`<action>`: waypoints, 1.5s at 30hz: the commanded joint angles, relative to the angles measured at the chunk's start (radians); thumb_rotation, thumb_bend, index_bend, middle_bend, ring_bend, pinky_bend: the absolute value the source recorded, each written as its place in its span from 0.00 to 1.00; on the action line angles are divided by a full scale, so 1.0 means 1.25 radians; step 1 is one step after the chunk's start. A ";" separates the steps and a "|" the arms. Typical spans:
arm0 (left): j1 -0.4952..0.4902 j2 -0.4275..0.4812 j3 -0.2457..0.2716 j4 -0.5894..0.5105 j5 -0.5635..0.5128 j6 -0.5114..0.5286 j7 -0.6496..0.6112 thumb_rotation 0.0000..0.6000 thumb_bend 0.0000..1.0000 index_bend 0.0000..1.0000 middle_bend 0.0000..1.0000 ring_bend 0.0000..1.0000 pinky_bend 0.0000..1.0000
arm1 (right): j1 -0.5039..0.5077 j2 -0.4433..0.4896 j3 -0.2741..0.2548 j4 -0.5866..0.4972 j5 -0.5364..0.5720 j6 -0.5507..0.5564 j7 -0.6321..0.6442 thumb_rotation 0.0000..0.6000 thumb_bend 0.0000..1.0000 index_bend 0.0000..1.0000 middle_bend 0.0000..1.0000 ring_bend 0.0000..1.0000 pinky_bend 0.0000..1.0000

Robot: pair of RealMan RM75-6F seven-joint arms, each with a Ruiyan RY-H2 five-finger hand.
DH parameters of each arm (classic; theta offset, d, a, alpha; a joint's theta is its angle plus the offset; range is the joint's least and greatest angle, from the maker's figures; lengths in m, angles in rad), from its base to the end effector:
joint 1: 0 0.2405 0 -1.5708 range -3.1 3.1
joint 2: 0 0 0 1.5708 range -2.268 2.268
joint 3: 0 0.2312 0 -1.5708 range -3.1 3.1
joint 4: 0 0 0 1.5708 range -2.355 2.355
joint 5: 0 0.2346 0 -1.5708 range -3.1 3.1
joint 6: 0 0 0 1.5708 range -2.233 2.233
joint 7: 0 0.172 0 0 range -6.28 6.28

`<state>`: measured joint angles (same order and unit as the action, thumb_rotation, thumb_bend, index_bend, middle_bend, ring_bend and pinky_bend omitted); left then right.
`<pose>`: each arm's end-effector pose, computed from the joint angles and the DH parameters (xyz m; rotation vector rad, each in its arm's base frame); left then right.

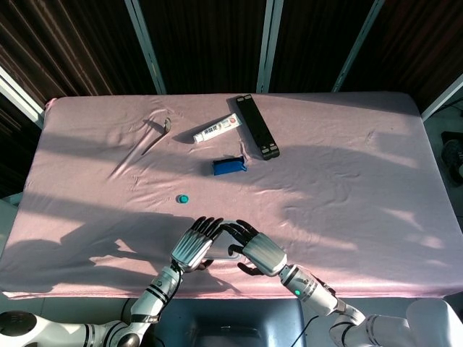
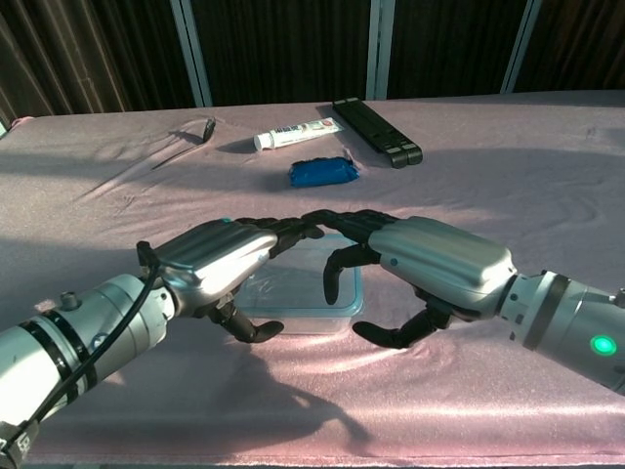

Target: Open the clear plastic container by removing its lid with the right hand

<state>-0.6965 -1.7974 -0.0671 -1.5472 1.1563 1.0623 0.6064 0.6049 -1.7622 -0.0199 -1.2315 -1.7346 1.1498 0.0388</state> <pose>-0.0691 0.2643 -0.1258 -2.0561 -0.8878 -0.9361 -0.1176 -0.2624 -0.1118 2.1554 -0.8415 1.2656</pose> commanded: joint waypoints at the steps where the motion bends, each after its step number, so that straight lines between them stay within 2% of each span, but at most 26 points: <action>1: 0.001 0.002 -0.001 -0.002 -0.006 -0.004 0.000 1.00 0.34 0.00 0.49 0.66 0.55 | 0.001 -0.003 0.000 0.001 0.001 0.003 0.002 1.00 0.48 0.58 0.12 0.00 0.00; 22: 0.007 0.011 0.002 -0.011 -0.003 -0.004 0.001 1.00 0.34 0.00 0.49 0.66 0.55 | 0.010 -0.034 0.009 0.023 0.021 0.006 -0.019 1.00 0.48 0.61 0.13 0.00 0.00; 45: 0.014 0.006 0.011 0.005 0.012 -0.007 -0.004 1.00 0.34 0.00 0.51 0.67 0.56 | 0.019 -0.022 0.018 0.006 0.037 0.011 -0.012 1.00 0.48 0.63 0.13 0.00 0.00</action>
<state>-0.6796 -1.7896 -0.0539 -1.5412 1.1696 1.0538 0.6018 0.6284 -1.7902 0.0021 -1.2234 -1.6882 1.1634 0.0246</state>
